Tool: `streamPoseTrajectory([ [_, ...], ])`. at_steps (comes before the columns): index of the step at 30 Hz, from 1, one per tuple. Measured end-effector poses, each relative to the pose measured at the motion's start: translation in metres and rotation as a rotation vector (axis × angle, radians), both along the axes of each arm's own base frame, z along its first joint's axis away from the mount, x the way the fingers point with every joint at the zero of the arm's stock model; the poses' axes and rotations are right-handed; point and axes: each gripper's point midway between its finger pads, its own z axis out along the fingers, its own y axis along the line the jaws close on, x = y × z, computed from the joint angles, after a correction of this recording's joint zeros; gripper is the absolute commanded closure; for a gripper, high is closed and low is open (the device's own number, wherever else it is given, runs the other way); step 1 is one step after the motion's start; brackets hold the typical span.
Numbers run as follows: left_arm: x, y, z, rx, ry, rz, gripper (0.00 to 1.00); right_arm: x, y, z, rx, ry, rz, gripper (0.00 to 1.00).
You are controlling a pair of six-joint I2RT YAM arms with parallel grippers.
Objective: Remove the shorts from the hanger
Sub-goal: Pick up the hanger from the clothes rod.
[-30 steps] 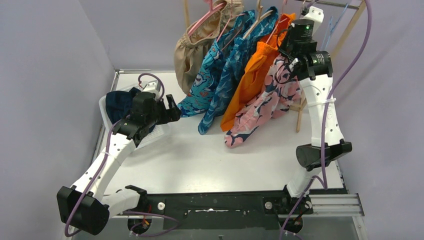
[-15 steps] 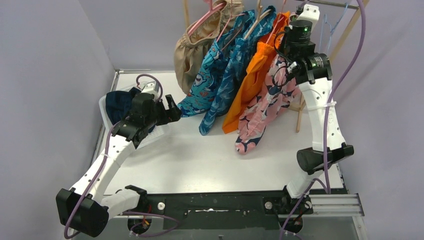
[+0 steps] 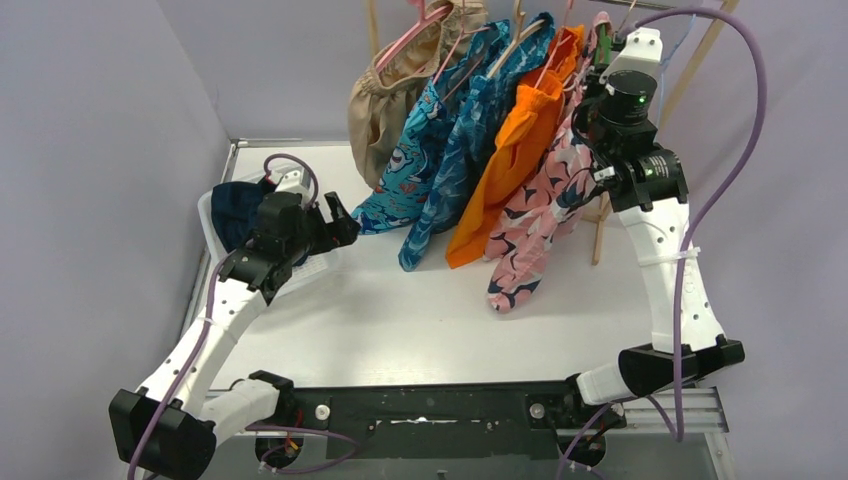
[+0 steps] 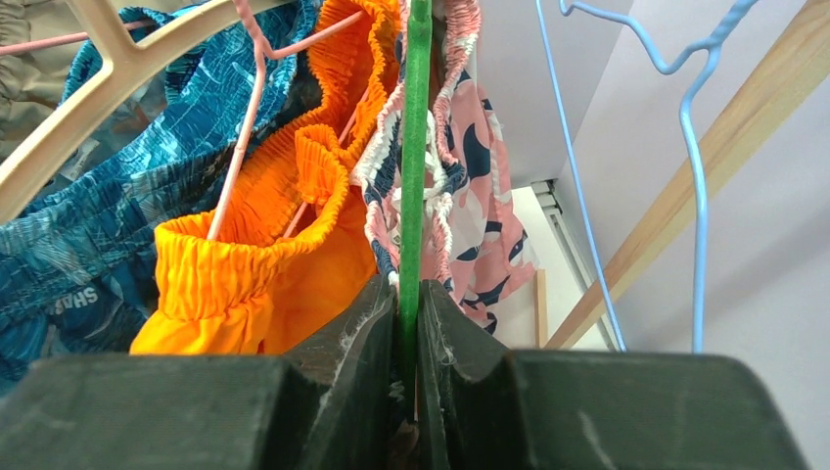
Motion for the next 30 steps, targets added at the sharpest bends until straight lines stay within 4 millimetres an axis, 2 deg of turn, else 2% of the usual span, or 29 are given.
streamPoseTrajectory([
  [6,-0.003,0.001,-0.006,0.002,0.012,0.001,0.15,0.009,0.005,-0.006,-0.011,-0.014,0.047,1.00],
  [11,-0.004,0.002,-0.001,-0.003,-0.003,0.003,0.15,0.008,0.011,0.001,-0.006,-0.042,0.086,1.00],
  [23,-0.005,0.004,0.003,-0.005,-0.018,0.008,0.15,-0.035,0.009,0.038,0.028,-0.137,0.128,1.00],
  [27,-0.006,0.004,0.001,-0.004,-0.015,0.008,0.15,-0.045,0.008,0.035,0.049,-0.122,0.126,1.00],
  [30,-0.006,0.004,0.002,-0.004,-0.016,0.009,0.15,-0.053,0.008,0.021,0.071,-0.079,0.131,1.00],
])
